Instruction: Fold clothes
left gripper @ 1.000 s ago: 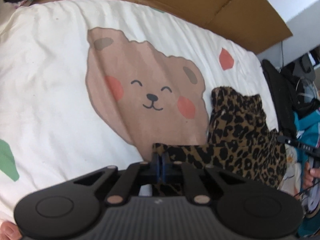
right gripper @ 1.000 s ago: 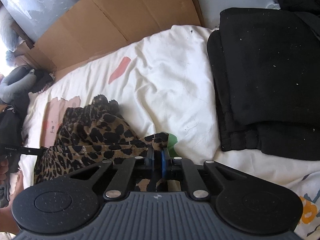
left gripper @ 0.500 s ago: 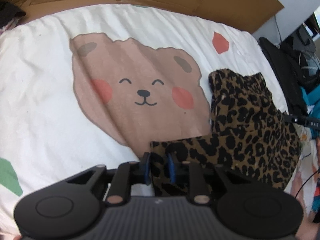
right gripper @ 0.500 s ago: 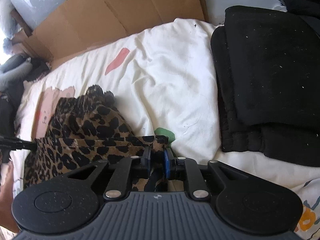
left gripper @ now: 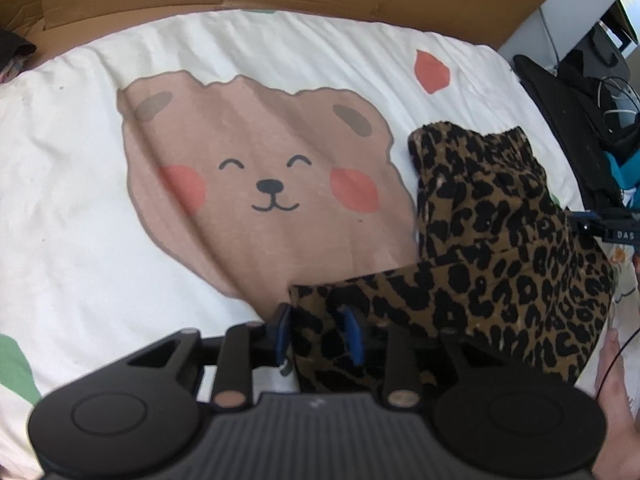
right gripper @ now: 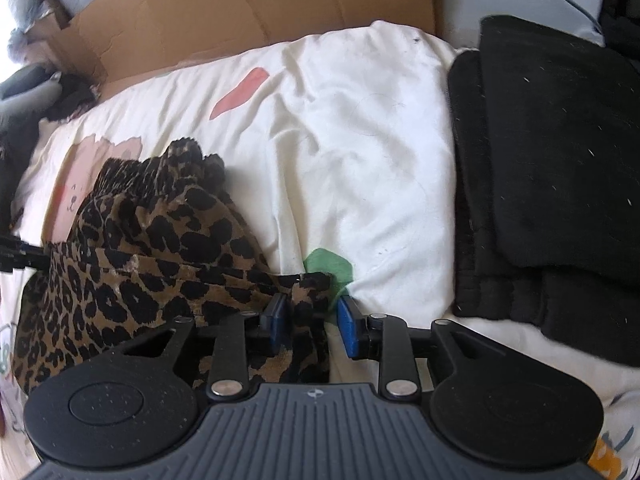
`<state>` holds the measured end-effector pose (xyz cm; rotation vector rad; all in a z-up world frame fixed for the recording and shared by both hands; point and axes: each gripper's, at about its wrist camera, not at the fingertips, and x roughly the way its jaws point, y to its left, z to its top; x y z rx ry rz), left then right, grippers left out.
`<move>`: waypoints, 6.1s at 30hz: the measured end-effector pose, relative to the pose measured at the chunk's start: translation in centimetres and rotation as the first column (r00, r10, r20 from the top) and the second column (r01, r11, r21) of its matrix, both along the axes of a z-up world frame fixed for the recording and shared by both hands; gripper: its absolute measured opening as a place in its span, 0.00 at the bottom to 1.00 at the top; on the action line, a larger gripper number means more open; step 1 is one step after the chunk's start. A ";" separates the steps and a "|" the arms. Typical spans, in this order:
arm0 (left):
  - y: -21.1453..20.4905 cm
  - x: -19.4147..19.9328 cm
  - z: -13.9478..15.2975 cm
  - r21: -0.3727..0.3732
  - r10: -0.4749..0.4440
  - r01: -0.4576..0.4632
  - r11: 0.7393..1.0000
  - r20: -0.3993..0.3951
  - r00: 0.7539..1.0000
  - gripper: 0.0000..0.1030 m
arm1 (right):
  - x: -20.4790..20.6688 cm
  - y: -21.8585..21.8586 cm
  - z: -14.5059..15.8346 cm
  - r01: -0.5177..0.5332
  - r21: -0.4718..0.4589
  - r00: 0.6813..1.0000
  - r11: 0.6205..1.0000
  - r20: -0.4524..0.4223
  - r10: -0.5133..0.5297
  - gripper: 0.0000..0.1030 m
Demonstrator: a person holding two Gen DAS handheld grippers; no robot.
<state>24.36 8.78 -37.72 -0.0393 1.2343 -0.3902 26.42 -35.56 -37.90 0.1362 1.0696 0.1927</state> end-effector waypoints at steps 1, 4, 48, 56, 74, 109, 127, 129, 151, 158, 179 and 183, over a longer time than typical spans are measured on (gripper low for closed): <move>0.0 0.0 0.0 0.000 0.001 -0.001 1.000 -0.001 1.000 0.31 | 0.1 0.2 0.0 -0.011 -0.007 1.000 1.000 0.001 0.011 0.34; -0.3 0.0 0.1 0.007 -0.003 0.003 1.000 0.003 1.000 0.33 | 0.2 1.1 -0.1 -0.065 -0.051 0.998 0.997 0.015 0.065 0.26; 3.3 2.9 8.4 -0.159 0.115 -0.088 0.983 0.169 0.979 0.08 | -0.3 -1.0 10.3 0.125 0.091 0.959 0.988 0.245 -0.143 0.06; 2.5 4.9 7.3 -0.109 0.087 -0.069 0.992 0.169 0.982 0.08 | 2.0 -1.1 8.1 0.146 0.062 0.971 0.987 0.180 -0.155 0.06; 2.1 6.5 1.4 -0.045 0.069 -0.065 0.997 0.084 0.994 0.10 | 5.0 0.0 3.0 0.065 0.000 0.992 0.998 0.110 -0.065 0.06; 3.1 5.7 2.7 -0.048 0.088 -0.082 0.995 0.160 0.983 0.04 | 3.5 0.1 4.0 0.090 -0.050 0.980 0.995 0.185 -0.080 0.01; 3.0 6.1 1.4 0.004 0.117 -0.119 0.993 0.146 0.982 0.03 | 6.3 0.2 0.2 0.138 -0.111 0.984 0.984 0.129 -0.123 0.00; 2.9 6.3 1.4 0.010 0.112 -0.114 0.993 0.139 0.984 0.04 | 6.2 -0.5 0.2 0.165 -0.105 0.981 0.981 0.122 -0.152 0.00; -5.4 3.1 7.5 -0.021 -0.138 0.149 0.989 0.257 0.956 0.39 | 0.2 6.4 5.8 -0.030 -0.011 0.975 1.000 0.220 0.031 0.37; -8.4 1.0 6.6 -0.019 -0.232 0.244 0.970 0.240 0.943 0.43 | -1.1 8.4 5.2 -0.086 -0.030 0.973 0.996 0.213 0.090 0.37; -12.0 1.6 4.5 -0.002 -0.286 0.297 0.955 0.271 0.919 0.33 | 5.0 10.4 2.6 -0.139 -0.105 0.964 0.985 0.213 0.158 0.36; -12.5 2.8 4.5 -0.011 -0.270 0.285 0.959 0.285 0.920 0.29 | 5.5 10.2 2.4 -0.136 -0.092 0.967 0.986 0.207 0.152 0.36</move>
